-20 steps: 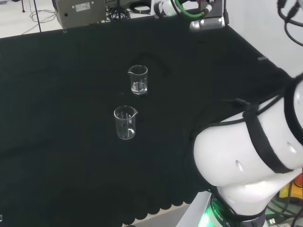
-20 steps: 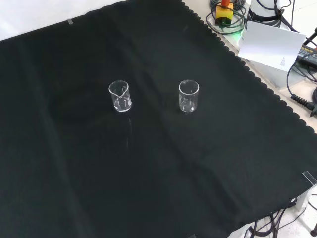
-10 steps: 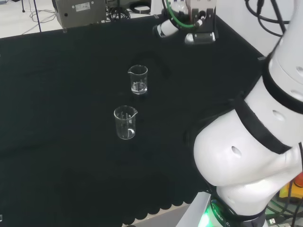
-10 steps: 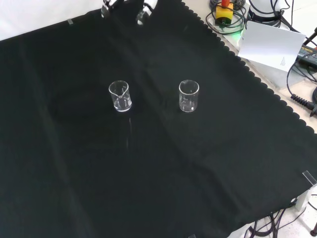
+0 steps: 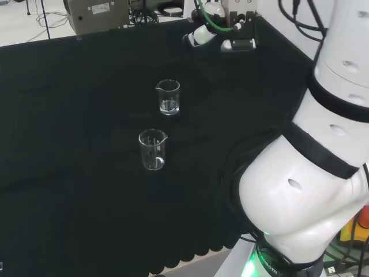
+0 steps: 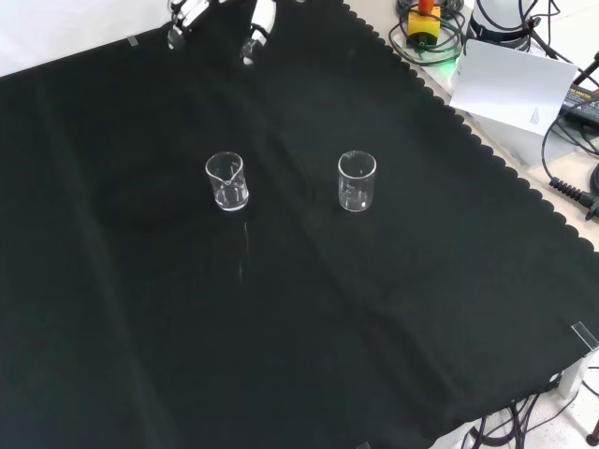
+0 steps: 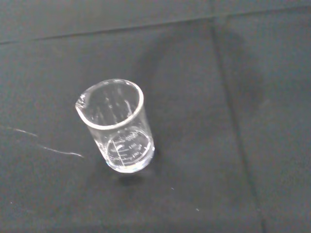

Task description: Pick up the beaker on the right.

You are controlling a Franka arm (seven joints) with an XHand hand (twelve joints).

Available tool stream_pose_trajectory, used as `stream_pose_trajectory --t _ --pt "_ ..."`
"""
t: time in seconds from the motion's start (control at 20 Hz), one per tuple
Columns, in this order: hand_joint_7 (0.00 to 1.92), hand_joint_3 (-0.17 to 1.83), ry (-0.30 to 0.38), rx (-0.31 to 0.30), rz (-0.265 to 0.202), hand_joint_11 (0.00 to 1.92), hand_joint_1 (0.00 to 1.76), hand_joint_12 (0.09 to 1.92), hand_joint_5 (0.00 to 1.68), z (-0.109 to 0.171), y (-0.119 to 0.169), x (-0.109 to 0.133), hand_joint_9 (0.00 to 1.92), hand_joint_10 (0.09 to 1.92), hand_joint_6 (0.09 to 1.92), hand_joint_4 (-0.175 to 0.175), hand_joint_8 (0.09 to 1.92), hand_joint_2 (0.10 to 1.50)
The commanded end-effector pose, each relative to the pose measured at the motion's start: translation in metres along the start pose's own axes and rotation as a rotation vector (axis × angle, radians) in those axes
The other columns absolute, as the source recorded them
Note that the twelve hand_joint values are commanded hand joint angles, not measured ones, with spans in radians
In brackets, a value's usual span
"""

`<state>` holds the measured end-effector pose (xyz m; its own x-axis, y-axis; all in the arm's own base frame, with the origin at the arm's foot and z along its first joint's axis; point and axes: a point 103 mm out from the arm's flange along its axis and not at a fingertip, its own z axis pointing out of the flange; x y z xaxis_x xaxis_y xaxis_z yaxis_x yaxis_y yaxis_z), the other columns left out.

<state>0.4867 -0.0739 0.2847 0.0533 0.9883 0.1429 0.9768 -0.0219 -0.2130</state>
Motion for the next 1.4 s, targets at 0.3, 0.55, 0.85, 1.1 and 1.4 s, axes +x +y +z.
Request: stream_pose_trajectory --t 0.3,0.55,0.85,1.1,1.4 --pt "0.17 0.28 0.224 0.031 -0.223 0.04 0.71 1.43 0.39 0.109 0.090 0.012 0.36 0.66 0.09 -0.017 0.60 0.76" --pt "0.22 0.45 0.265 0.033 -0.289 0.06 0.75 1.42 0.47 0.120 0.092 0.011 0.41 0.63 0.09 -0.022 0.61 0.67" --pt "0.23 0.47 0.292 0.045 -0.328 0.07 0.75 1.42 0.47 0.126 0.087 0.008 0.42 0.63 0.09 -0.023 0.61 0.64" --pt "0.21 0.49 0.334 0.090 -0.347 0.06 0.77 1.42 0.44 0.146 0.088 0.005 0.41 0.62 0.09 -0.018 0.61 0.62" --pt "0.17 0.52 0.389 0.078 -0.370 0.02 0.80 1.42 0.38 0.162 0.093 -0.003 0.37 0.61 0.09 -0.012 0.60 0.59"
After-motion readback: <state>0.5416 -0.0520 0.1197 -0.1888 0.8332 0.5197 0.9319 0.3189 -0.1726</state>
